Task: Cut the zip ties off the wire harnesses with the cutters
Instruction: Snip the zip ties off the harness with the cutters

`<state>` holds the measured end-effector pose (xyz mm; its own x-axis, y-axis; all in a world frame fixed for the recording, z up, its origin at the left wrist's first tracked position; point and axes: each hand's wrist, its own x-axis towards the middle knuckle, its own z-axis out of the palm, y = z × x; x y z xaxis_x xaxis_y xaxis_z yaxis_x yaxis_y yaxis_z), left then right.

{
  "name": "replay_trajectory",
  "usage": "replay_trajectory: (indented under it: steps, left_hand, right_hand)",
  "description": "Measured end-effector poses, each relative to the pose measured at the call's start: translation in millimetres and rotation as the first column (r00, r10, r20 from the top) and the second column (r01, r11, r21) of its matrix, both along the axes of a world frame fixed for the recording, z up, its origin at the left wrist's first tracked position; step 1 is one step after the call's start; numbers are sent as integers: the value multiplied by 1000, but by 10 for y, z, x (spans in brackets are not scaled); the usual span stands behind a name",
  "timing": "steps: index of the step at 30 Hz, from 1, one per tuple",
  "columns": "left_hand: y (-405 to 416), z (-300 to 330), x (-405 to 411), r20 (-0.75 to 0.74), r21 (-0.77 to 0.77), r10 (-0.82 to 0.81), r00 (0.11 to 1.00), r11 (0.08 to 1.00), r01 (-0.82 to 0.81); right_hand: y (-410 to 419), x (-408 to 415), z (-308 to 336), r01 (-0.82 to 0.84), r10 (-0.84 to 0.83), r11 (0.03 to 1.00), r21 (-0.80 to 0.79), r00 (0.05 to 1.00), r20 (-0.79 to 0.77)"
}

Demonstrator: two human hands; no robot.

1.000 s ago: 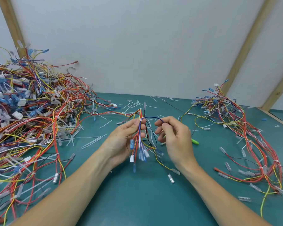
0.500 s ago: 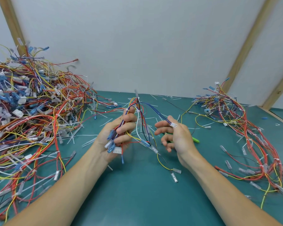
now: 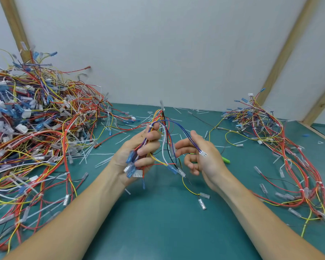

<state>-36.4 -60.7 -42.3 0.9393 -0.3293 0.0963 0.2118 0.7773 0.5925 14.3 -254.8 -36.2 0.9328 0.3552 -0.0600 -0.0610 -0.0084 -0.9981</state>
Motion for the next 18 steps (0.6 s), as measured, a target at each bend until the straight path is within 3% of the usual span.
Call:
replay_trajectory:
  steps: [1,4,8,10,13,15,18]
  left_hand:
    - [-28,6,10,64,-18,-31,997,999,32]
    - [-133,42,-25,201,251,42,979,963,-93]
    - [-218,35,-26,219,409,142,965,885,-223]
    - [-238,24,-23,233,505,202,951,811,-296]
    - [-257,2,-27,279,637,262,924,670,-382]
    - [-272,-9,-25,320,667,300,899,603,-438]
    - [-312,-7,-13,333,673,393,857,538,-508]
  right_hand:
    - [-12,8,12,-31,32,999,6,999,-13]
    - [-55,34,47,-165,168,985,39,983,-80]
    - [-116,39,49,-291,290,956,-21,956,-48]
    - [-113,41,41,-200,201,979,-40,980,13]
    - [-119,101,66,131,-135,986,101,991,26]
    - [-200,176,116,296,-301,926,234,953,-15]
    - [-330,227,206,394,-391,807,440,915,-102]
